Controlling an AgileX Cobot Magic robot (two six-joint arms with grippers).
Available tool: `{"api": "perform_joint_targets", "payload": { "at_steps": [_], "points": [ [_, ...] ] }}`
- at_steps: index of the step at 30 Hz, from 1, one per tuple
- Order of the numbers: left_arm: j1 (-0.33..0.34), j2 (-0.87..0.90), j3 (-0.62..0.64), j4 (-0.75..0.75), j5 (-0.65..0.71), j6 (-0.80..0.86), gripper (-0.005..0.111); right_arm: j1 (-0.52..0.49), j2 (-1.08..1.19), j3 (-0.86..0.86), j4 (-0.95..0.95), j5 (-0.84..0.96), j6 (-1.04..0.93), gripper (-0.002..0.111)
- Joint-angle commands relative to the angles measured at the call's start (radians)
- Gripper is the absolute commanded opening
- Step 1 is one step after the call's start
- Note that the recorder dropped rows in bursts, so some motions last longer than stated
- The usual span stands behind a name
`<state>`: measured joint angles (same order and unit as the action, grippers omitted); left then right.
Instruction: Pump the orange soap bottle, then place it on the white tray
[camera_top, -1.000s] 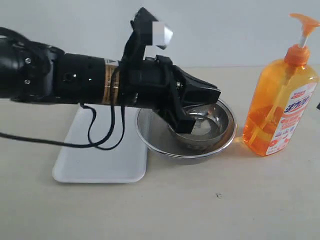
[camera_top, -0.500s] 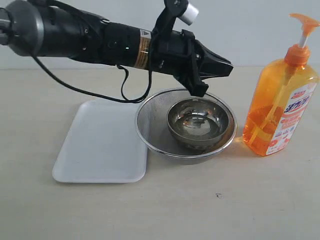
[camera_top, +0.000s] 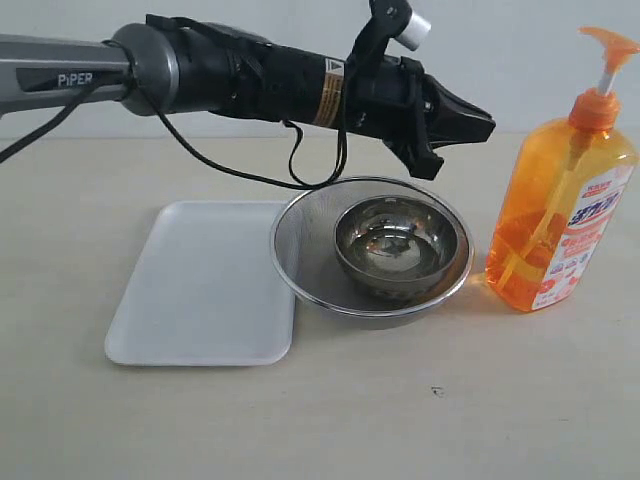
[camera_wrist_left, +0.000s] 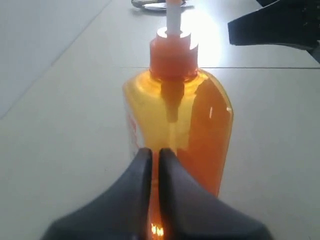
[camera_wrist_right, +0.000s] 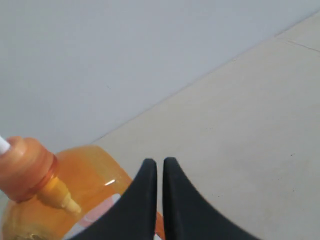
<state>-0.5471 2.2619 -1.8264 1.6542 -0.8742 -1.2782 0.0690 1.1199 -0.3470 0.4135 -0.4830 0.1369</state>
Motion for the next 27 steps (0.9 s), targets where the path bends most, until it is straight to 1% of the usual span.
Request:
{"api": "perform_joint_targets", "payload": {
  "at_steps": [1, 4, 11, 17, 23, 27],
  "points": [
    [0.0, 0.044, -0.056, 0.071, -0.056, -0.062, 0.005, 0.0, 0.026, -0.007, 0.024, 0.021, -0.112, 0.0],
    [0.0, 0.074, -0.087, 0.071, -0.08, -0.06, 0.005, 0.0, 0.053, -0.007, 0.029, 0.028, -0.124, 0.0],
    [-0.023, 0.128, -0.162, 0.038, -0.049, -0.03, 0.005, 0.0, 0.069, -0.007, 0.025, 0.037, -0.119, 0.0],
    [-0.059, 0.171, -0.226, 0.04, 0.019, -0.016, 0.005, 0.0, 0.069, -0.007, 0.017, 0.037, -0.12, 0.0],
    [-0.061, 0.206, -0.27, 0.04, 0.101, -0.011, 0.005, 0.0, 0.069, -0.007, -0.021, 0.045, -0.117, 0.0],
    [-0.067, 0.214, -0.273, 0.024, 0.173, 0.014, 0.005, 0.0, 0.069, -0.007, -0.028, 0.039, -0.108, 0.0]
  ]
}}
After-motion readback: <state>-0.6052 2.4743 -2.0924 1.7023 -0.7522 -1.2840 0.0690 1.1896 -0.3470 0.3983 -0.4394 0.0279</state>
